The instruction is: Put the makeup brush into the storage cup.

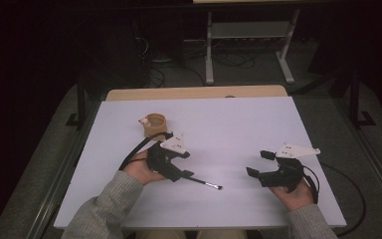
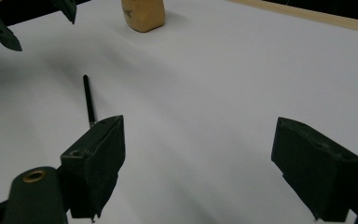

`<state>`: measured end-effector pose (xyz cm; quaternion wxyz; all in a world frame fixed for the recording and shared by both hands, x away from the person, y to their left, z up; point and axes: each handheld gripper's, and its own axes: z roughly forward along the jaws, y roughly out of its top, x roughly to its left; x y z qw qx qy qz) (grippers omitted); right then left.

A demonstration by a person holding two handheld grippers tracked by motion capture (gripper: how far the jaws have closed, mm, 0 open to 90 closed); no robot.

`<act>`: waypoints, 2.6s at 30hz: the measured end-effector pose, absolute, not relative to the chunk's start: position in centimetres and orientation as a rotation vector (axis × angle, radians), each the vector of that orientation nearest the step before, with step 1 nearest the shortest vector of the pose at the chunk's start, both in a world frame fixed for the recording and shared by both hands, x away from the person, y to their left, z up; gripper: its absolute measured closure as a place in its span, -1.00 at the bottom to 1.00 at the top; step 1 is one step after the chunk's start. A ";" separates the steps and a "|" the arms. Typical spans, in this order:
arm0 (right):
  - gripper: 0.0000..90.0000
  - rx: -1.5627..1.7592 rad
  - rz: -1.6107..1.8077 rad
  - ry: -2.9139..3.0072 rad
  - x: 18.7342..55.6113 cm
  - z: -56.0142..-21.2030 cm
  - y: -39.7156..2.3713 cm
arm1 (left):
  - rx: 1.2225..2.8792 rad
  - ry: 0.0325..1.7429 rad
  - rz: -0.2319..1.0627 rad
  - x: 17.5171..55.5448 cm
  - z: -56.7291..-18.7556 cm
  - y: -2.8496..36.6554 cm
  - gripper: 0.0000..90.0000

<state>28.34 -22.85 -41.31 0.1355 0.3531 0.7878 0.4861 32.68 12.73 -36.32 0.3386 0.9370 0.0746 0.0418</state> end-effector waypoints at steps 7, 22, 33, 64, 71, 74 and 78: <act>-0.63 1.018 1.406 2.291 28.4 -41.4 -22.8 | 2.473 0.149 0.085 33.0 -37.0 11.7 -0.17; -0.61 1.015 1.402 2.307 28.5 -41.4 -22.7 | 2.545 0.115 0.031 33.5 -38.8 10.5 -0.09; -0.60 1.001 1.398 2.315 28.5 -41.4 -22.4 | 2.576 0.089 -0.019 33.6 -39.9 9.6 0.05; -0.61 1.001 1.393 2.336 28.6 -41.5 -22.3 | 2.669 0.001 -0.087 34.6 -42.0 7.8 0.46; -0.61 0.992 1.390 2.340 28.7 -41.6 -22.1 | 2.689 -0.024 -0.096 34.6 -42.4 7.5 0.54; -0.61 0.991 1.391 2.338 28.7 -41.6 -22.1 | 2.691 -0.036 -0.060 34.4 -42.4 7.4 0.61; -0.61 0.985 1.390 2.330 28.6 -41.5 -22.1 | 2.724 -0.101 0.022 33.5 -42.3 7.0 0.73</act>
